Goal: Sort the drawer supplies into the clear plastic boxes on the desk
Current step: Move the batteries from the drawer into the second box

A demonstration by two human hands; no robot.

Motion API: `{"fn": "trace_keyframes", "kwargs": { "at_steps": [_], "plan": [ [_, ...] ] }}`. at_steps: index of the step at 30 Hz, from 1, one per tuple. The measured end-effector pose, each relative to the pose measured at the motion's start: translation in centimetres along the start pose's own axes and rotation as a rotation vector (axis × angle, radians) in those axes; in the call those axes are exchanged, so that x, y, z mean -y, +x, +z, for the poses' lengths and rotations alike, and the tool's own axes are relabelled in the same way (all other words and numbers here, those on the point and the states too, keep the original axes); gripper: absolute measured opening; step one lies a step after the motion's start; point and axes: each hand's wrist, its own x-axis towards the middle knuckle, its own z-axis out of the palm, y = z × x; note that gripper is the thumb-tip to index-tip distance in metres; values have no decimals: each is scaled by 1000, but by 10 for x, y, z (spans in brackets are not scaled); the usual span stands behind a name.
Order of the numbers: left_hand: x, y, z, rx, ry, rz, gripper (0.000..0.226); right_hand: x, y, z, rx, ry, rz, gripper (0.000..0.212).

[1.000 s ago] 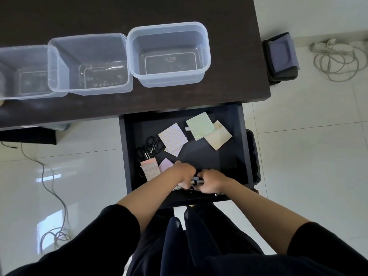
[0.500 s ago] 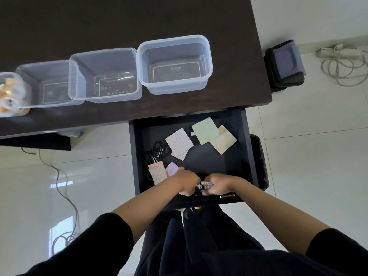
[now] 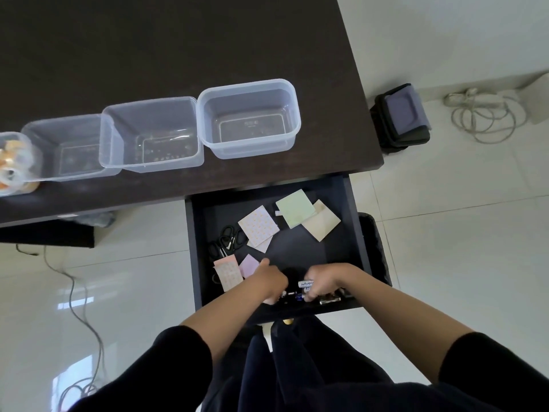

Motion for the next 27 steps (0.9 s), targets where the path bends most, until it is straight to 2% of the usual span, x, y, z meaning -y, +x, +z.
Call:
{"fn": "trace_keyframes", "kwargs": {
  "at_steps": [7, 10, 17, 24, 27],
  "plan": [
    [6, -7, 3, -157, -410, -20, 11, -4, 6, 3, 6, 84, -65, 10],
    [8, -10, 3, -203, -572, -48, 12, -4, 6, 3, 23, 90, -53, 9],
    [12, -14, 3, -270, -737, -109, 20, -10, 7, 6, -57, 136, -35, 6],
    [20, -31, -2, -273, -853, -174, 13, -12, 0, 11, -291, 311, -95, 5],
    [26, -43, -5, -302, -952, -211, 17, -4, -6, 6, -352, 336, -122, 3]
  ]
}}
